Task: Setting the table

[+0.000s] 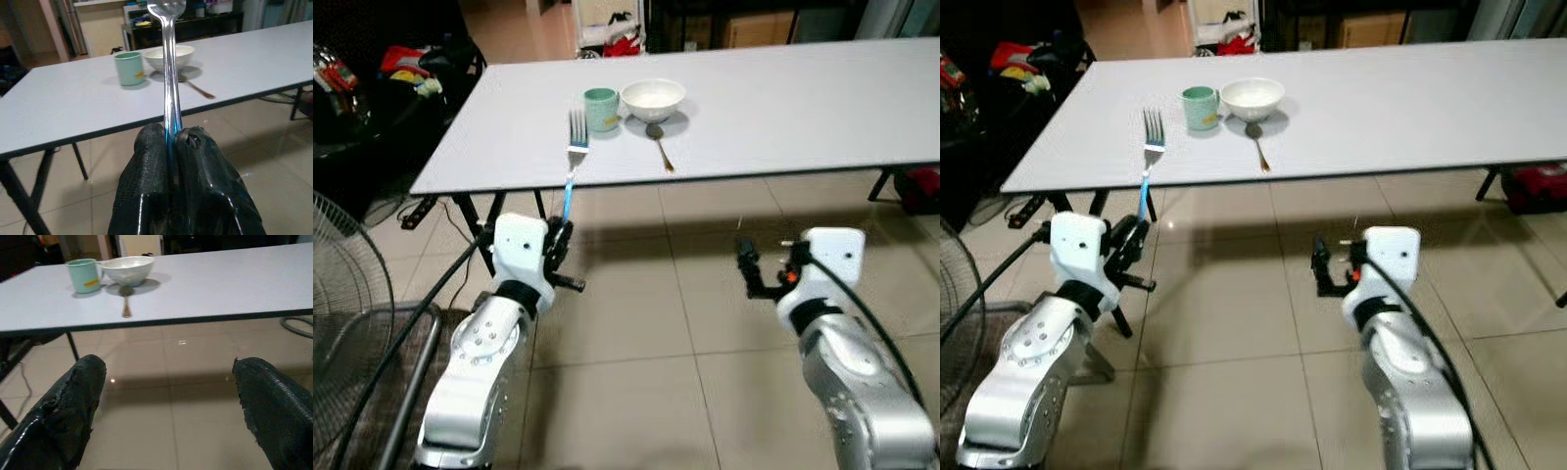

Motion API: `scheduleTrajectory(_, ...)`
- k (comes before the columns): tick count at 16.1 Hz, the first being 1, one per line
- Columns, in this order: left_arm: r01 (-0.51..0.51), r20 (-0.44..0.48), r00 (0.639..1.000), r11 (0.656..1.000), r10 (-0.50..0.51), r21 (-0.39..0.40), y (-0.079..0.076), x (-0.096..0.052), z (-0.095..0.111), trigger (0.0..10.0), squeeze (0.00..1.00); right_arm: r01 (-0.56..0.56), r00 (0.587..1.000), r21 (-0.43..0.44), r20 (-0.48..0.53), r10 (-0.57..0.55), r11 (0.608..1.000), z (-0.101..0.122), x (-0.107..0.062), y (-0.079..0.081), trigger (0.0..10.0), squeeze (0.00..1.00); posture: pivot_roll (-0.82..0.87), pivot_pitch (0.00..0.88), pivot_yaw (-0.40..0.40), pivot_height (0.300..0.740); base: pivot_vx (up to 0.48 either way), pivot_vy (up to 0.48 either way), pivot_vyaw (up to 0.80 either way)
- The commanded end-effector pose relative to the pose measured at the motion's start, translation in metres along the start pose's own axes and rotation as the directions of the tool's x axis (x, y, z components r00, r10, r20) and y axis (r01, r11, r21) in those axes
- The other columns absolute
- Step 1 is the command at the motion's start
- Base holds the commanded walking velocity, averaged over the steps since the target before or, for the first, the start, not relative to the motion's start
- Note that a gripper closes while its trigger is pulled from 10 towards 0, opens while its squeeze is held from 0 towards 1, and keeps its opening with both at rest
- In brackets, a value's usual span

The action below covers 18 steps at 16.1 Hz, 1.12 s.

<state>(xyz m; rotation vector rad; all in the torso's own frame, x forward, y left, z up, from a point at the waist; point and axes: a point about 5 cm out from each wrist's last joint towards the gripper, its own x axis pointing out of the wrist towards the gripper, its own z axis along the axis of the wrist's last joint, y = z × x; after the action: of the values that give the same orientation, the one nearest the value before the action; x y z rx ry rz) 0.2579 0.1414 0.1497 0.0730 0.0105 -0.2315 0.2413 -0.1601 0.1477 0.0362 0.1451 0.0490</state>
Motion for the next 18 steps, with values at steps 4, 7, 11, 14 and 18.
scheduleTrajectory(4,-0.051,-0.008,0.999,0.999,0.051,0.015,0.0095,0.0015,-0.0014,10.0,0.0,-0.025,1.0,0.002,0.014,0.025,1.0,0.0028,0.0029,0.0028,10.0,0.0,-0.02,0.0,0.053,0.74,0.28,0.0,0.0)
scheduleTrajectory(7,-0.064,-0.013,0.998,0.998,0.064,0.019,0.0116,0.0011,-0.0023,10.0,0.0,-0.041,0.999,-0.006,0.014,0.041,0.999,0.0027,0.0037,0.0053,10.0,0.0,-0.02,0.0,0.052,0.74,0.281,0.0,0.0)
scheduleTrajectory(11,-0.06,-0.033,0.998,0.998,0.06,0.019,0.0085,0.0008,-0.0068,10.0,0.0,-0.046,0.999,-0.011,0.004,0.046,0.999,0.0012,0.003,0.0038,10.0,0.0,-0.02,0.0,0.049,0.74,0.285,0.0,0.0)
scheduleTrajectory(14,-0.056,-0.037,0.998,0.998,0.056,0.016,0.0065,0.0022,-0.0083,10.0,0.0,-0.046,0.999,-0.019,-0.002,0.046,0.999,0.0006,0.0036,0.0029,10.0,0.0,-0.03,0.0,0.045,0.74,0.282,0.0,0.0)
scheduleTrajectory(18,-0.066,-0.022,0.998,0.998,0.066,0.013,0.0063,0.007,-0.0053,10.0,0.0,-0.071,0.997,-0.044,0.012,0.071,0.997,0.0062,0.0092,0.004,10.0,0.0,-0.03,0.0,0.025,0.74,0.299,0.0,0.0)
